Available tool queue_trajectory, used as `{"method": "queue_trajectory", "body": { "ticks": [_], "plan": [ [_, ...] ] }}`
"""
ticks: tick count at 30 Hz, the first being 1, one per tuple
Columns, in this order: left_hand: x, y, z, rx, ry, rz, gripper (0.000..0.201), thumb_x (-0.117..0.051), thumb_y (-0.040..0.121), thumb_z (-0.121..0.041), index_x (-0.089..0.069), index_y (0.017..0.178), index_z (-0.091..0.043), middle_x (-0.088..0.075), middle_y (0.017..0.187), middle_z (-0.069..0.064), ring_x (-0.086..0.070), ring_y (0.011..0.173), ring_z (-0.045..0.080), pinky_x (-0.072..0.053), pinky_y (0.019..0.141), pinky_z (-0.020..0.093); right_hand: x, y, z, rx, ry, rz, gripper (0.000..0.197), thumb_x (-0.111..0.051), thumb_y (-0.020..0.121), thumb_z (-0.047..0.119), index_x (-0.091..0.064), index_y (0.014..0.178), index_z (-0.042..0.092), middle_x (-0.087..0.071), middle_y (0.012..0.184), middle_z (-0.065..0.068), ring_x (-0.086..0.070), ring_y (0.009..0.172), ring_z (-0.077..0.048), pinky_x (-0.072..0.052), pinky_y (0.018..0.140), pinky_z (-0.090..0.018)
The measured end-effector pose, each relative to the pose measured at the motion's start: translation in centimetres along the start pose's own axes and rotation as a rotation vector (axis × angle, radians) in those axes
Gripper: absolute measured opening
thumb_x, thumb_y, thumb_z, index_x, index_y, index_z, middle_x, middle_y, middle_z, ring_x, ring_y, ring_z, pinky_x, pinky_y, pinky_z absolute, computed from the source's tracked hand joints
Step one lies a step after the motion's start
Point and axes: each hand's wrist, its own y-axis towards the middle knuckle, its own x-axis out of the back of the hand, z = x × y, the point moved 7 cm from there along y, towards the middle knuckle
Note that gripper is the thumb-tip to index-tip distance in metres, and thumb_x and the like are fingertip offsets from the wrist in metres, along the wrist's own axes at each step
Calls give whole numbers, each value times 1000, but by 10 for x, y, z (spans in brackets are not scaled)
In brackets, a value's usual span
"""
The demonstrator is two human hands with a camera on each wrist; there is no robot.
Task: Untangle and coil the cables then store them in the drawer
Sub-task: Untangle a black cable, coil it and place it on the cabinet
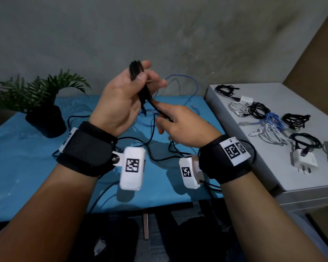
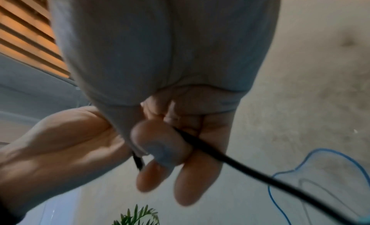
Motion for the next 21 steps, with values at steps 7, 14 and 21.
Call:
{"method": "queue_trajectory", "body": {
  "ticks": [7,14,21],
  "plan": [
    [-10,-6,22,12,1287,158,13,-43,105,-14,-48,113,-4,-60,79,-11,-62,74,-1,-40,62,16,28,-12,11,-39,159,-54,21,-48,87,11,-54,104,21,-64,64,-10,-54,52,-25,-51,54,-43],
    [-12,-17,19,277,662,327,45,-40,108,-40,-66,115,-5,-44,62,2,-38,53,17,-39,69,39,78,-23,-5,81,270,-352,11,-59,99,14,-51,104,19,-52,77,-2,-48,72,-38,-41,65,-46],
    [-27,-19,9,315,-58,321,29,-34,106,-27,-48,84,-15,-41,49,-9,-44,40,9,-53,67,28,75,-19,-4,104,314,-578,21,-63,100,29,-62,91,10,-51,69,-12,-45,60,-20,-38,56,-31]
  ]
}}
